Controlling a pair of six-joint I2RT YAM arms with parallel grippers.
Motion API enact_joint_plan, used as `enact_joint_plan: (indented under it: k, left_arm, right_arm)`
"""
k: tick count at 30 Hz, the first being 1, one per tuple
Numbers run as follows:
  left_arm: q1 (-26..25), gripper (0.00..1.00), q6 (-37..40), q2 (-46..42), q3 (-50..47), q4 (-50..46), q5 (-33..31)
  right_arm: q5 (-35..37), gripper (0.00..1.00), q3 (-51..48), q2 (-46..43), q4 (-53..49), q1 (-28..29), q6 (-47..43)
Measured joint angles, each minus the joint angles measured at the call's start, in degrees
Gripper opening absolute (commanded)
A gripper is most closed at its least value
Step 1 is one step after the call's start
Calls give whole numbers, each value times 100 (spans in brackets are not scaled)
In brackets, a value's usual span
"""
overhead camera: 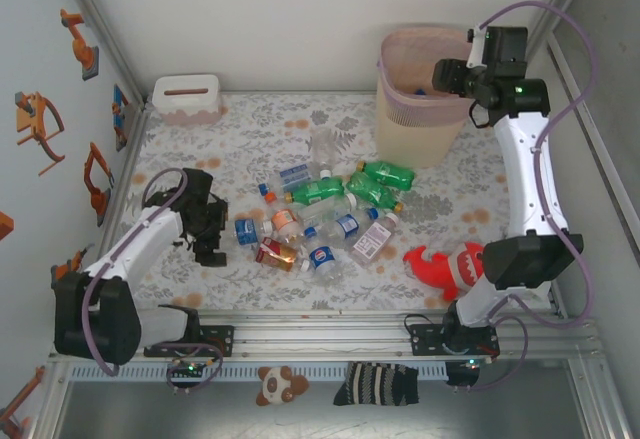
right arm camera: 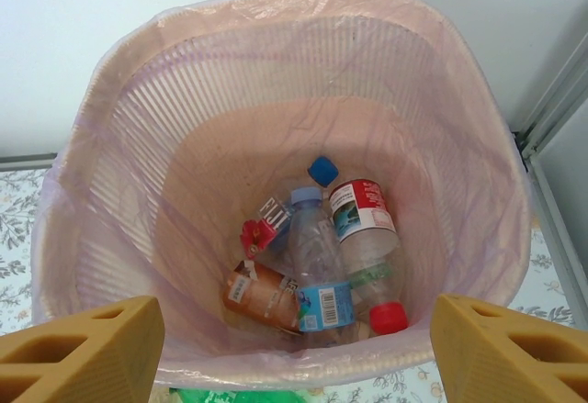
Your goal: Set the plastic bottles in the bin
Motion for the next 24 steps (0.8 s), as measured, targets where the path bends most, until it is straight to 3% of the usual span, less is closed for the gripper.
enact_joint_plan:
  k: [4,11,24]
  left_arm:
    - [136,97,-116,350,-66,511,138]
    - [446,86,-149,1113,-79,1180,398]
    - [728,60,83,1451,-76,1163,529]
  right_arm:
    - [0,75,-31,-68,17,0,-2]
    - [2,75,-94,-131,11,0,-2]
    - [11,75,-160,-271,-13,0,-2]
